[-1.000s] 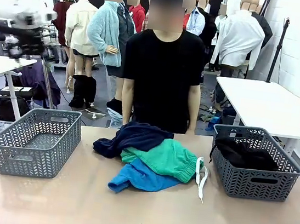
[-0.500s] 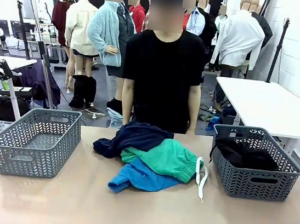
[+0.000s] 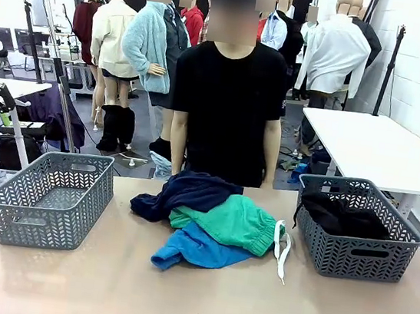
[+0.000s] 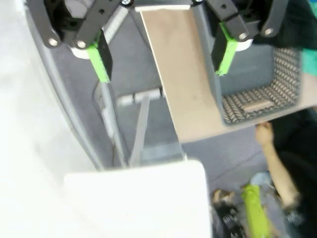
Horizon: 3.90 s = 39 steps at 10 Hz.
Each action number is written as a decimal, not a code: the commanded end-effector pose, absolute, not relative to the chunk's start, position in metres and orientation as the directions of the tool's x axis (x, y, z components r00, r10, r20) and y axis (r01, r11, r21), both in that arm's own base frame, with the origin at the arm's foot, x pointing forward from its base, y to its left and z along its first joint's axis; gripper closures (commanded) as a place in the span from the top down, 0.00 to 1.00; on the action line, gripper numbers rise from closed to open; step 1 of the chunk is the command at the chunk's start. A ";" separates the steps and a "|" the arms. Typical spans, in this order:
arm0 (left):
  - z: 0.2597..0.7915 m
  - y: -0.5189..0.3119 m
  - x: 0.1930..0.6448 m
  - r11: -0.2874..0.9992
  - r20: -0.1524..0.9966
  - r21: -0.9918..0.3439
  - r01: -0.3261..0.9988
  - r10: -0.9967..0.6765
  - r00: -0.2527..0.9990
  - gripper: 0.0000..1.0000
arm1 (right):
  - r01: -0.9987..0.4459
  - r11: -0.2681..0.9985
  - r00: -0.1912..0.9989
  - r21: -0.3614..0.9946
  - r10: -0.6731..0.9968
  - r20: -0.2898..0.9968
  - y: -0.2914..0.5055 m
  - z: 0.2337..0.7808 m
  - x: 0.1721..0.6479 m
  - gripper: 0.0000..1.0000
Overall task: Sort the tops and bottoms.
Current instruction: Lift clothes from the center of the table with your right hand.
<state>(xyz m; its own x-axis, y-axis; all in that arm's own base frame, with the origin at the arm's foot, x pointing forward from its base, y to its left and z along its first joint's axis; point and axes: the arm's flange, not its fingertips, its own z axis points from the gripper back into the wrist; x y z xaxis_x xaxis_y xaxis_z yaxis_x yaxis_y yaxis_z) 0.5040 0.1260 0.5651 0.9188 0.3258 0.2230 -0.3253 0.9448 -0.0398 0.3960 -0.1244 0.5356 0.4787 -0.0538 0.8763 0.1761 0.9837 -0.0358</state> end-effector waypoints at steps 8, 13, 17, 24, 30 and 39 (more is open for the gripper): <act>0.564 0.125 0.503 0.938 0.222 -0.018 -0.346 0.341 0.914 1.00 | -0.645 0.688 0.227 -0.334 0.589 0.775 0.191 0.636 0.373 1.00; 0.564 0.125 0.503 0.938 0.222 -0.018 -0.346 0.341 0.914 1.00 | -0.664 0.666 0.295 -0.340 0.652 0.699 0.247 0.584 0.399 1.00; 0.564 0.125 0.503 0.938 0.222 -0.018 -0.346 0.341 0.914 1.00 | -0.664 0.666 0.295 -0.340 0.652 0.699 0.247 0.584 0.399 1.00; 0.564 0.125 0.503 0.938 0.222 -0.018 -0.346 0.341 0.914 1.00 | -0.826 0.518 0.341 -0.223 0.774 0.534 0.340 0.545 0.494 1.00; 0.564 0.125 0.503 0.938 0.222 -0.018 -0.346 0.341 0.914 1.00 | -0.815 0.556 0.452 -0.161 0.785 0.423 0.376 0.449 0.579 1.00; 0.564 0.125 0.503 0.938 0.222 -0.018 -0.346 0.341 0.914 1.00 | -0.877 0.480 0.461 0.025 0.826 0.325 0.371 0.414 0.613 0.76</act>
<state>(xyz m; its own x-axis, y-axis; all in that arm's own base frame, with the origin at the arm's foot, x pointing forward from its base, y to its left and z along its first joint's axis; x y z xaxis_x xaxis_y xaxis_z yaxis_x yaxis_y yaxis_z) 0.5043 0.1253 0.5643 0.9193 0.3255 0.2212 -0.3254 0.9448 -0.0380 0.6091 0.3713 0.4120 0.4808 0.8115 0.3322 -0.8610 0.5085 0.0041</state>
